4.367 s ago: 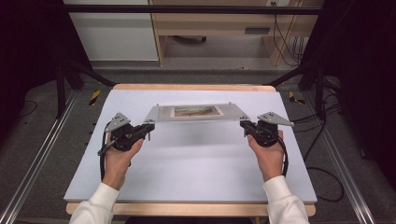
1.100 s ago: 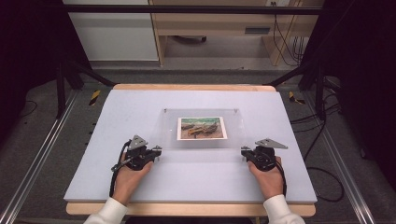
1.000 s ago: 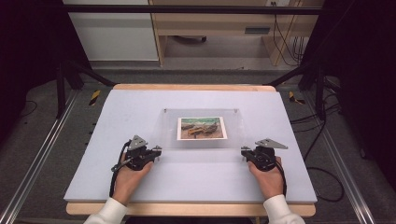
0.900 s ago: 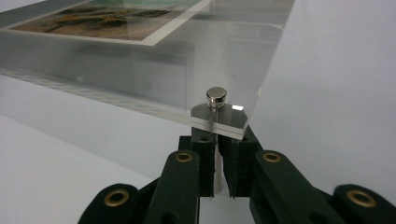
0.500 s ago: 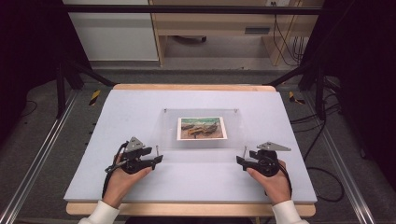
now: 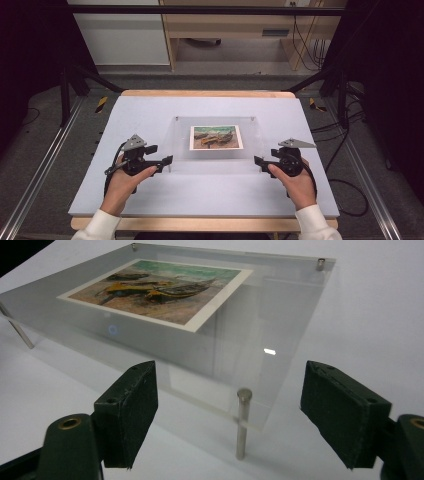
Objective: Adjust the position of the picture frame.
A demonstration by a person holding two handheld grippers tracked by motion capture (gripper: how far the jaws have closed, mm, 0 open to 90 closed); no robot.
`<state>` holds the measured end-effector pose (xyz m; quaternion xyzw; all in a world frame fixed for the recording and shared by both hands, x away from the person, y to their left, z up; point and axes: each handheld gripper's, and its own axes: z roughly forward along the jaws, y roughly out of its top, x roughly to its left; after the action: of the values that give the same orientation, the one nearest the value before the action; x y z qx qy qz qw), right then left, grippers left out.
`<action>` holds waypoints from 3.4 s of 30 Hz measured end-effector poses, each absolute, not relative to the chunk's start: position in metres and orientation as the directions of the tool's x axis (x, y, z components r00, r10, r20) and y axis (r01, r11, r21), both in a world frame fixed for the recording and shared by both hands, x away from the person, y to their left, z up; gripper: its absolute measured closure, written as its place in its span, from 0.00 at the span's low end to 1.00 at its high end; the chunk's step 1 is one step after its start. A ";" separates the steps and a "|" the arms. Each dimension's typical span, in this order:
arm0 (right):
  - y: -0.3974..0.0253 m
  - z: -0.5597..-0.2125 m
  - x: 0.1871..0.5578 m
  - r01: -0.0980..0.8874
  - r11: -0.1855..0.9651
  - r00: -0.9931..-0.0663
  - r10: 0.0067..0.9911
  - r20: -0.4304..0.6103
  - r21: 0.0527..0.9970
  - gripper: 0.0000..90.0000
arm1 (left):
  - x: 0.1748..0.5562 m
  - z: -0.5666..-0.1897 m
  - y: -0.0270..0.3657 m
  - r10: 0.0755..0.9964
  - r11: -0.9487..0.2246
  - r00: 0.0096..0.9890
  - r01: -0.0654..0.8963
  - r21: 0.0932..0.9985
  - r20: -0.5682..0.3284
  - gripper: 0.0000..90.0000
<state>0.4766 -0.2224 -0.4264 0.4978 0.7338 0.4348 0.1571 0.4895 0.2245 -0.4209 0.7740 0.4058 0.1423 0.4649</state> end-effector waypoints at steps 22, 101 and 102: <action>-0.213 -0.430 0.511 0.696 0.121 -0.423 0.866 0.268 0.708 0.26 | 0.516 -0.434 0.209 0.784 -0.222 0.574 0.613 0.758 -0.234 0.25; -0.217 -0.443 0.525 0.786 0.038 -0.374 0.823 0.427 0.616 0.19 | 0.534 -0.448 0.212 0.739 -0.125 0.518 0.734 0.667 -0.431 0.21; -0.217 -0.443 0.525 0.786 0.038 -0.374 0.824 0.426 0.617 0.19 | 0.534 -0.448 0.212 0.739 -0.126 0.518 0.734 0.668 -0.430 0.21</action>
<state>0.5250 -0.2174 -0.4431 0.5589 0.7202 0.4104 0.0228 0.5340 0.2124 -0.4484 0.7502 0.4909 0.0033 0.4430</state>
